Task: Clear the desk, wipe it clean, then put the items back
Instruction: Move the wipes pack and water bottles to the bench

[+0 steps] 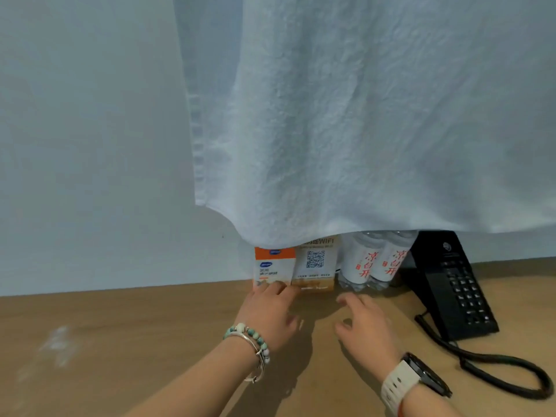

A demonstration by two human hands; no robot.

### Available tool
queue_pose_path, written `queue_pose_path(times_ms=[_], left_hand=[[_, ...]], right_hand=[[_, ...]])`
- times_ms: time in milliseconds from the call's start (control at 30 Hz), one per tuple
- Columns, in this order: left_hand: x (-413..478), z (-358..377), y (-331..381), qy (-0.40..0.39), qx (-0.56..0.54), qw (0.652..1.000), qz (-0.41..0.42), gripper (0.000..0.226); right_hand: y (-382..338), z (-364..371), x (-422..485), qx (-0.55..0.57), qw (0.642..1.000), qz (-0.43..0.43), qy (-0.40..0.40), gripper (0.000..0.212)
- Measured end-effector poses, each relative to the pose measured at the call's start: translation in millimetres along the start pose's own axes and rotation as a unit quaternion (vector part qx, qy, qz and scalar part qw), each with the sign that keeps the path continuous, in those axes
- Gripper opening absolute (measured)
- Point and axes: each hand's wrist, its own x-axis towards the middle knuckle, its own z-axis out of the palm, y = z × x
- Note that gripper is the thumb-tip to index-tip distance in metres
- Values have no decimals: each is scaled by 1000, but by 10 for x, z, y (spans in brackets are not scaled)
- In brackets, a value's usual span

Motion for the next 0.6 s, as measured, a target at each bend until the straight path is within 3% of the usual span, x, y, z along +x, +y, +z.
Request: queue_pose_path(times_ms=[167, 300, 367, 533, 600], left_hand=[[496, 326, 626, -6, -87, 994, -69, 52], [813, 448, 943, 50, -231, 956, -173, 52], [954, 453, 1093, 84, -274, 940, -184, 55], [1254, 497, 1336, 100, -306, 930, -175, 71], [1367, 535, 1361, 89, -361, 907, -197, 81]], right_hand=[[758, -315, 389, 64, 998, 16, 16, 37], [1143, -542, 629, 198, 976, 42, 84, 34], [1231, -665, 792, 251, 961, 44, 111, 34], [1362, -708, 1023, 304, 947, 98, 45, 50], [1398, -699, 1092, 341, 934, 106, 22, 49]])
